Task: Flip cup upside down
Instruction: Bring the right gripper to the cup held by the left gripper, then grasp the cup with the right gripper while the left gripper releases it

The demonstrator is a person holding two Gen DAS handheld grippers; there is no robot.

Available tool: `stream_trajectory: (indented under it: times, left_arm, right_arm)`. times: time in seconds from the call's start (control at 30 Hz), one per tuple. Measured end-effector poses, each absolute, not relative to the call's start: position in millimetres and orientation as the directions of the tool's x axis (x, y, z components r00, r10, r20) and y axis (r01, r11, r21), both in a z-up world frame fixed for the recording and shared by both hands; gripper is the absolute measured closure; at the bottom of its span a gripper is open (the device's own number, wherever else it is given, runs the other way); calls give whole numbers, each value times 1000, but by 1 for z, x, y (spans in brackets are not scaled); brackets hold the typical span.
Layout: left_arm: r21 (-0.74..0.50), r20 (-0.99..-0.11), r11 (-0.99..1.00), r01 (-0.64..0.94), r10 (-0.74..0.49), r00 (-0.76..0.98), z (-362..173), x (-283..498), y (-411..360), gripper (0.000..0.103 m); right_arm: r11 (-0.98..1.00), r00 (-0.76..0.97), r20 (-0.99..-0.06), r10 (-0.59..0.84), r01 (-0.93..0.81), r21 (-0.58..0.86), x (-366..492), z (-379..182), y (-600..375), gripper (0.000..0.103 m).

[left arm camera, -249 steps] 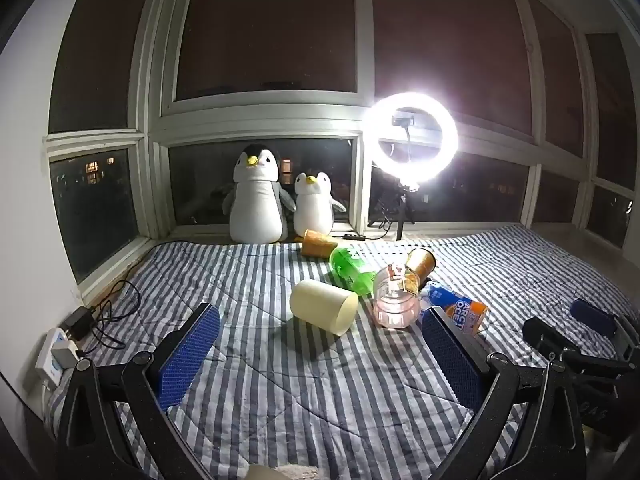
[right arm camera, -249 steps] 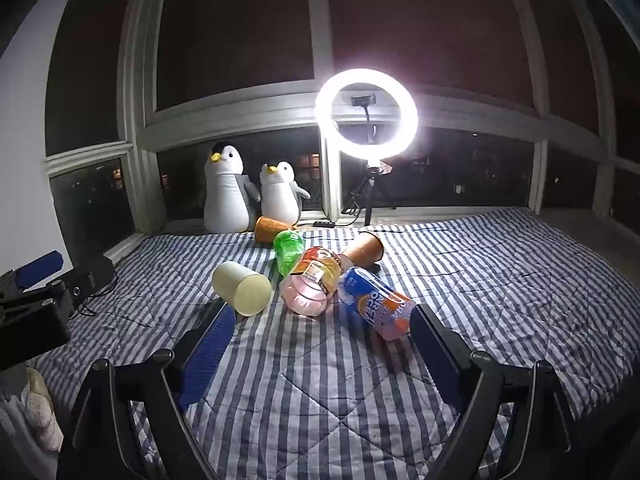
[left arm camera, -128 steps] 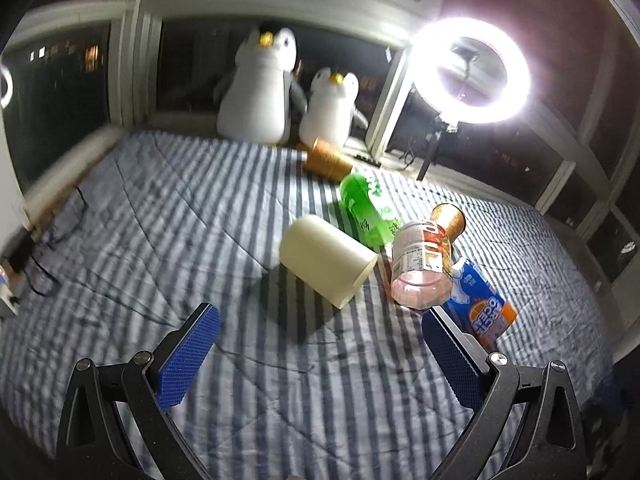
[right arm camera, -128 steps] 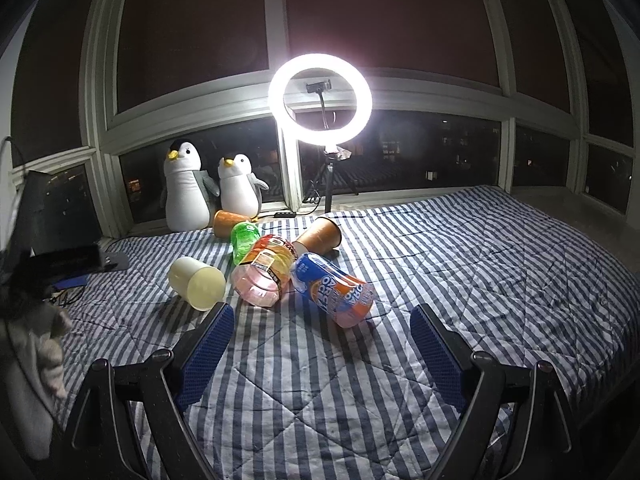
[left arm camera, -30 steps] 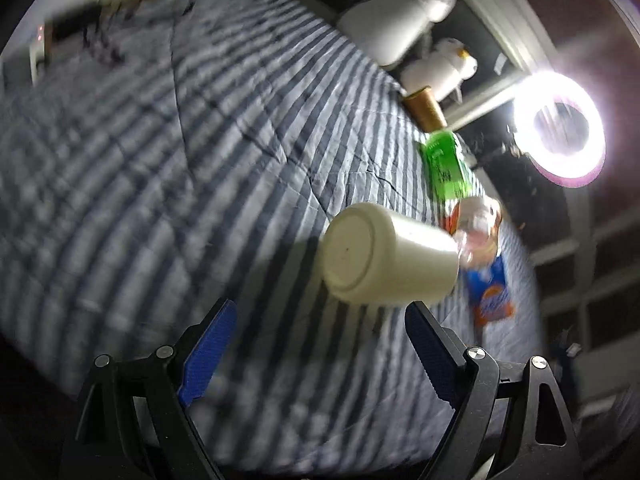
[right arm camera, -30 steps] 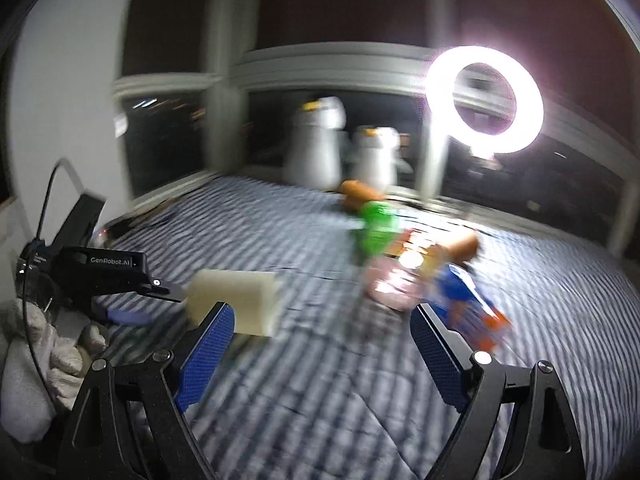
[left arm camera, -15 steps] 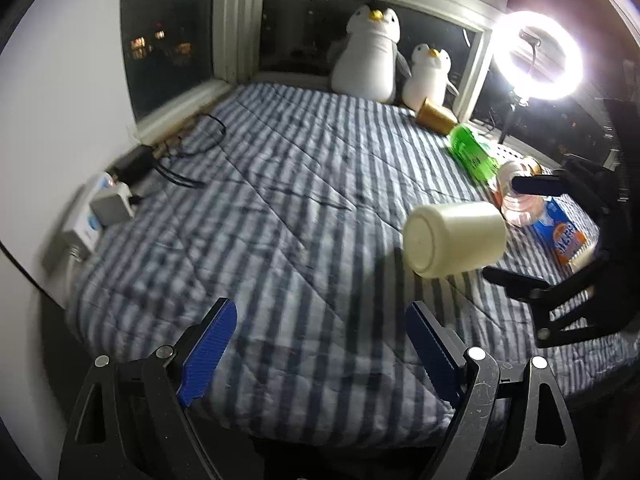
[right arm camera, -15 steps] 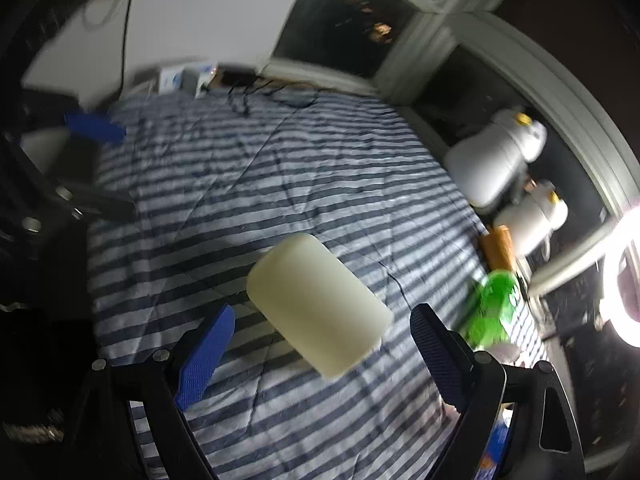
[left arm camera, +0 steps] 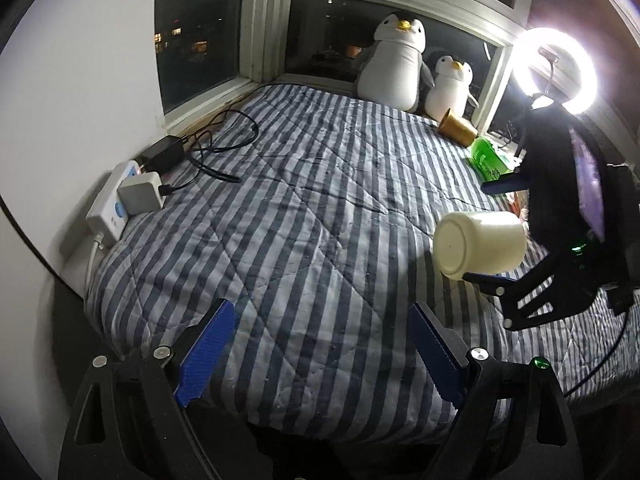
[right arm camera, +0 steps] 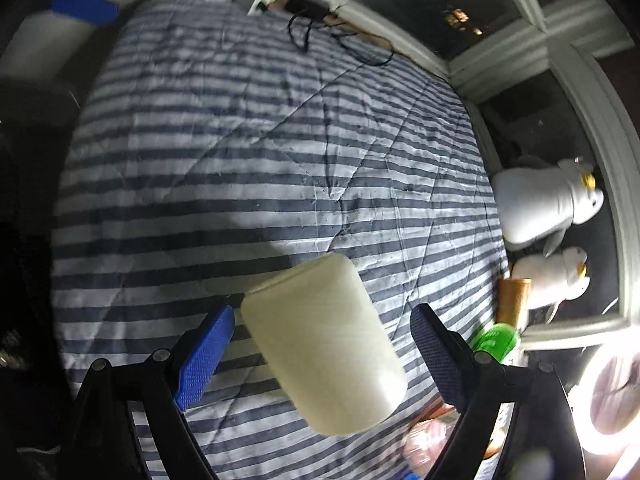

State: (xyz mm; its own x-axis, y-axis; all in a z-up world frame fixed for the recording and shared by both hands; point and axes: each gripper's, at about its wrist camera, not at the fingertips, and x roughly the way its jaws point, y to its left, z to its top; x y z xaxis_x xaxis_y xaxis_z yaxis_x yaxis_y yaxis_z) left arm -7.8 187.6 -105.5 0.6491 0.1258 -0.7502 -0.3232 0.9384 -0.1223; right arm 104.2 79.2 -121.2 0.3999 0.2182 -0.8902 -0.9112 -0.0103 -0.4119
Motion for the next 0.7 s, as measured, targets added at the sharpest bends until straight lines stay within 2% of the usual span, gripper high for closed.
stream_trajectory:
  times: [0.2,0.33,0.43,0.53,0.7]
  left_arm:
    - [-138,-751,928,-346,129,647,-106,-11,196,13]
    - [-142,-750,926,-350,130,649,-105,-11,198,13]
    - [-144,-748,928,-345,126,651,-104,-9,196,13]
    - [-142,-747,933,-330,117,654,-104,-7,190,13]
    - [-143,-742,941,-306,102,663,-101,0,180,13]
  right_arm:
    - [-83,403,-900,163,-904,-420,106,-138,94,18]
    - [-101,408,-903,135,-901,-422,105,-146,96,31]
    - [-84,408,-902,139,-903,-421,108,-144,95,31]
    - [-35,406,-900,157,-909,-416,114,-137,91,31]
    - [190,365,-896,253,-927,-324,143,-108,69,31]
